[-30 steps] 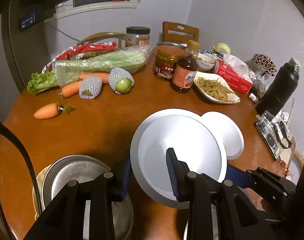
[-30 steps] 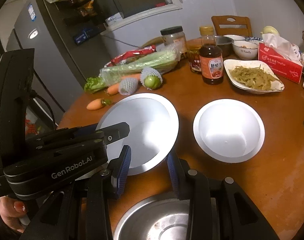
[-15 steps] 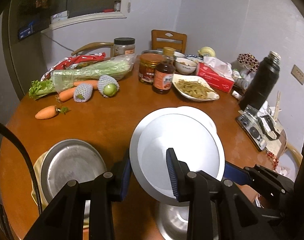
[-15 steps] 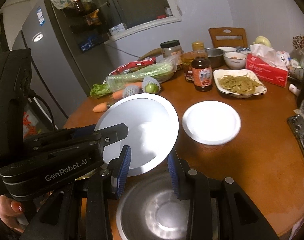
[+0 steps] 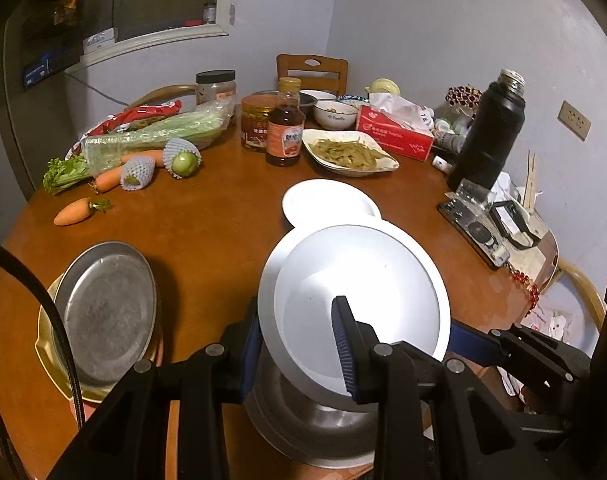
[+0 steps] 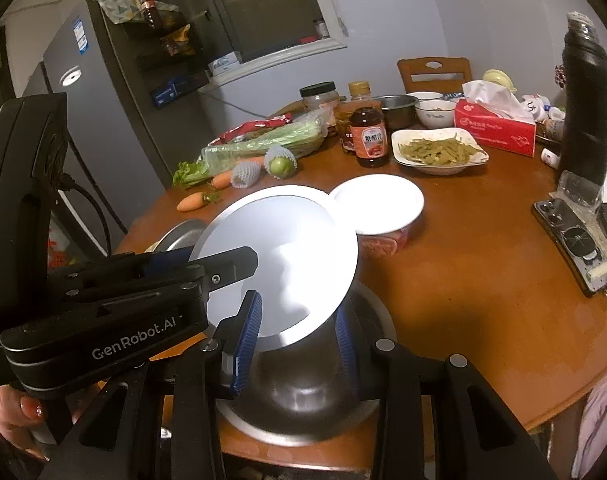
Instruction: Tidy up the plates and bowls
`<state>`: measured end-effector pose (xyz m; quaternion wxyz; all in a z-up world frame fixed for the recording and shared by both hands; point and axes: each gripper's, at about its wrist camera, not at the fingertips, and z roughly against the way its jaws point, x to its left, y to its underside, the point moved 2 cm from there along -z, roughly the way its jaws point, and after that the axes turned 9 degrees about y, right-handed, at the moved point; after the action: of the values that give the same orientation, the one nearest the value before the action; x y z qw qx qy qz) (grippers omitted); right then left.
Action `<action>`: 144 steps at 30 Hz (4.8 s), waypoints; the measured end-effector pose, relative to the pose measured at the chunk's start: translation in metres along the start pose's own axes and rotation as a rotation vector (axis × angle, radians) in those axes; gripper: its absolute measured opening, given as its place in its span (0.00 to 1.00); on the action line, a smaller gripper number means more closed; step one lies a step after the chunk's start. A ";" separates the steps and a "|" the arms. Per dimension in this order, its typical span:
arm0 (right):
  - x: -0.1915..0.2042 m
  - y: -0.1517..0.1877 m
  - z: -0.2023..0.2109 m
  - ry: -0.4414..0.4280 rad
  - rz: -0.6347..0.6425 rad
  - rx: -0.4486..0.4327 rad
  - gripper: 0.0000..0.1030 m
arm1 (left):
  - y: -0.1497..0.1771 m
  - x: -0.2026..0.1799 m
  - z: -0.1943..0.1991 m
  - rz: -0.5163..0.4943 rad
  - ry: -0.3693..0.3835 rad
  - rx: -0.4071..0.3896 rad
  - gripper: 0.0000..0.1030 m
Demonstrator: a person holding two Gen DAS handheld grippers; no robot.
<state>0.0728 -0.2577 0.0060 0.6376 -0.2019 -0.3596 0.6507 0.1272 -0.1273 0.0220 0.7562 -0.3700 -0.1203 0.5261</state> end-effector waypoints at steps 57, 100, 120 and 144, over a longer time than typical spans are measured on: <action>0.002 0.034 -0.029 0.060 0.132 0.094 0.40 | 0.040 0.016 -0.036 0.091 -0.022 0.098 0.33; -0.035 -0.001 -0.012 0.111 0.046 -0.065 0.53 | 0.006 0.013 -0.016 0.050 0.001 -0.020 0.36; -0.067 -0.069 -0.074 0.143 0.007 -0.004 0.55 | -0.066 0.025 -0.070 0.079 0.010 0.030 0.45; -0.089 -0.072 -0.149 0.102 -0.026 0.170 0.55 | -0.079 0.044 -0.136 0.133 0.015 0.143 0.45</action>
<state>0.2393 -0.3181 -0.0573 0.6782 -0.1751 -0.2727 0.6596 0.2791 -0.1605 -0.0279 0.7452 -0.3260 -0.0518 0.5794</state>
